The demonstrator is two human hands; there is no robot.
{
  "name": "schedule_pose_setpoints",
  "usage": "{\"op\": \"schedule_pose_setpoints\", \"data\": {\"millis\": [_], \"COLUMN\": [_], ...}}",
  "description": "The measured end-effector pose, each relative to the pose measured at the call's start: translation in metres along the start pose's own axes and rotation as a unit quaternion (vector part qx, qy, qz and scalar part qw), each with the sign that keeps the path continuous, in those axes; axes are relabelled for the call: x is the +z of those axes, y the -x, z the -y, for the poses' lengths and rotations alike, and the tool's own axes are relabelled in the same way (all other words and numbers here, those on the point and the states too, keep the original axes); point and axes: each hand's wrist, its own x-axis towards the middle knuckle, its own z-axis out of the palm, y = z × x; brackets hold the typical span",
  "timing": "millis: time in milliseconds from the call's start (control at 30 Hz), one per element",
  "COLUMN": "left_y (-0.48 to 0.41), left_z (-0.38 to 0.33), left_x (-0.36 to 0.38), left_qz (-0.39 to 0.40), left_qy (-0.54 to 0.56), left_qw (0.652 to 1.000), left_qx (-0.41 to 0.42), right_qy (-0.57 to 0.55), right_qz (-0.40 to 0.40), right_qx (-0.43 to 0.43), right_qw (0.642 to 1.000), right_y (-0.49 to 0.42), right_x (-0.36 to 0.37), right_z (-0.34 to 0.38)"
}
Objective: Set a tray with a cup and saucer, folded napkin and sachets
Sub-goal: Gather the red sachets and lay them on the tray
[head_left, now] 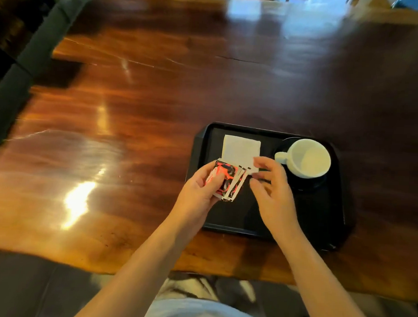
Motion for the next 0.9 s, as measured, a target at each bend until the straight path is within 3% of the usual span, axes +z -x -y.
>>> {"op": "schedule_pose_setpoints", "data": {"millis": [100,167,233,467,700,900], "left_y": [0.002,0.004,0.002,-0.013,-0.038,-0.060], "left_z": [0.013,0.022,0.030,0.058,0.092,0.119], "left_x": [0.018,0.029,0.039,0.058,0.056,0.053], "left_qz": [-0.019,-0.021,-0.022,-0.025,-0.161,-0.179], "left_qy": [-0.026,-0.050,-0.056,-0.126,-0.196,-0.351], "left_qw": [0.999,0.998,0.998,0.991,0.966,0.918], "left_qx": [0.021,0.020,0.008,-0.027,-0.055,-0.037], "right_qy": [-0.137,-0.098,-0.070,-0.163,-0.083,-0.011], "right_qz": [0.096,0.129,0.108,0.050,0.009,0.039], "right_qx": [0.154,0.157,0.154,0.205,0.216,0.248], "right_qw": [0.974,0.974,0.980,0.964,0.973,0.968], "right_y": [0.007,0.013,0.014,0.014,0.013,0.008], "right_x": [-0.014,-0.016,-0.020,-0.052,-0.071,-0.062], "right_z": [-0.008,-0.015,-0.023,-0.060,-0.102,-0.132]}}
